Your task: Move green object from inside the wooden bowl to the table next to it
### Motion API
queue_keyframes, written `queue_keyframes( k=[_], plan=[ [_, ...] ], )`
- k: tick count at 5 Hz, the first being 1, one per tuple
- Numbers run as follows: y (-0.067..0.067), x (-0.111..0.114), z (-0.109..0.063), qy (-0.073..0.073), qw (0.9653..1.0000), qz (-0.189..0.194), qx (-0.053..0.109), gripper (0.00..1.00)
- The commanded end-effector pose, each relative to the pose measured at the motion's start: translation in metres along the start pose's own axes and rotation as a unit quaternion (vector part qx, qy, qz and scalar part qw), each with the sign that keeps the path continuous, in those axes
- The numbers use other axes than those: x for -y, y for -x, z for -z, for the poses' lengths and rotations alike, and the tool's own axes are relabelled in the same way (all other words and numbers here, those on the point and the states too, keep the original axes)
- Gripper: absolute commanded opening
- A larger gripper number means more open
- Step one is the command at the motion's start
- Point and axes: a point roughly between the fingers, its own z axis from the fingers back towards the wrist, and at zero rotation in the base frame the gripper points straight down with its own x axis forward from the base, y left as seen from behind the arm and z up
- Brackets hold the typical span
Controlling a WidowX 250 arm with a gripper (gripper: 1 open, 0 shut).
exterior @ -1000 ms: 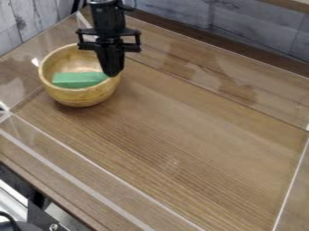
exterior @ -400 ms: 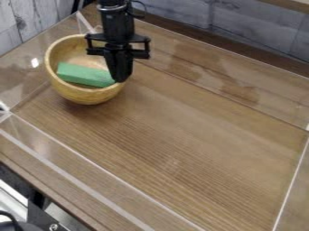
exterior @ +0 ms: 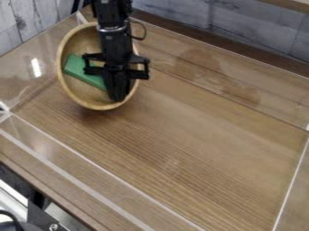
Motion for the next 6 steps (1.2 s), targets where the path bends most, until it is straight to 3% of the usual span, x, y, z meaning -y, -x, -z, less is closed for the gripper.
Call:
queue_keyframes(
  k=[1, 3, 5, 6],
  plan=[
    [-0.007, 0.008, -0.012, -0.001, 0.9997, 0.016, 0.017, 0.0],
    [-0.015, 0.01, -0.017, -0.002, 0.9993, 0.034, 0.012, 0.0],
    [-0.013, 0.003, 0.001, -0.008, 0.9964, 0.084, 0.002, 0.0],
    [-0.012, 0.003, 0.003, -0.003, 0.9981, 0.061, 0.002, 0.0]
  ],
)
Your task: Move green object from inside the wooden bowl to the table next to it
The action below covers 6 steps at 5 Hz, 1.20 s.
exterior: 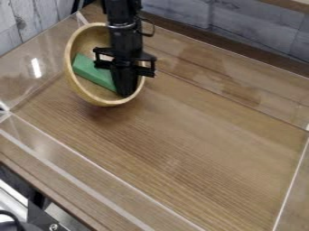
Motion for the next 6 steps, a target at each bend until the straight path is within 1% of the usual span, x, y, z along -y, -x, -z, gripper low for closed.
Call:
queue_keyframes(
  k=[1, 3, 5, 6],
  plan=[
    [0.002, 0.0, 0.003, 0.004, 0.9997, -0.025, 0.002, 0.0],
    [-0.009, -0.018, 0.018, 0.0, 0.9998, 0.017, -0.008, 0.0],
    [-0.009, -0.015, 0.024, -0.002, 0.9991, 0.038, -0.019, 0.0],
    [-0.006, -0.014, 0.034, -0.003, 0.9986, 0.047, -0.024, 0.0]
  ],
)
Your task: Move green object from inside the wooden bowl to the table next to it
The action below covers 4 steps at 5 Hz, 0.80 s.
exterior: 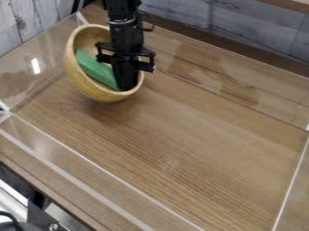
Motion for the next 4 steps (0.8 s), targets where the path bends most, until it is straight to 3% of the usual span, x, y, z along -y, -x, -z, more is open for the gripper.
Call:
queue_keyframes(
  k=[1, 2, 4],
  plan=[
    [0.013, -0.001, 0.038, 0.006, 0.999, 0.015, -0.043, 0.0],
    [0.015, -0.013, 0.036, 0.006, 0.999, 0.016, -0.042, 0.0],
    [0.011, -0.002, 0.036, 0.009, 0.9992, -0.014, -0.036, 0.0]
  ],
)
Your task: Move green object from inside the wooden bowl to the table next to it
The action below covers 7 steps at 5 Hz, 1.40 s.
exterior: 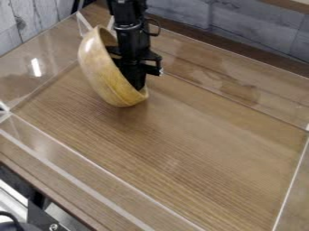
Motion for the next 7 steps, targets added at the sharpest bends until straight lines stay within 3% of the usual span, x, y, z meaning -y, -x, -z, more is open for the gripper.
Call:
queue_keyframes(
  k=[1, 3, 4, 6, 7],
  plan=[
    [0.019, 0.001, 0.028, 0.012, 0.9986, -0.033, -0.041, 0.0],
    [0.022, 0.015, 0.017, 0.015, 0.9964, -0.076, -0.035, 0.0],
    [0.026, 0.024, 0.015, 0.006, 0.9953, -0.089, -0.037, 0.0],
    [0.046, 0.025, 0.012, -0.016, 0.9953, -0.084, -0.046, 0.0],
    [0.051, 0.039, 0.011, -0.025, 0.994, -0.094, -0.05, 0.0]
  ],
)
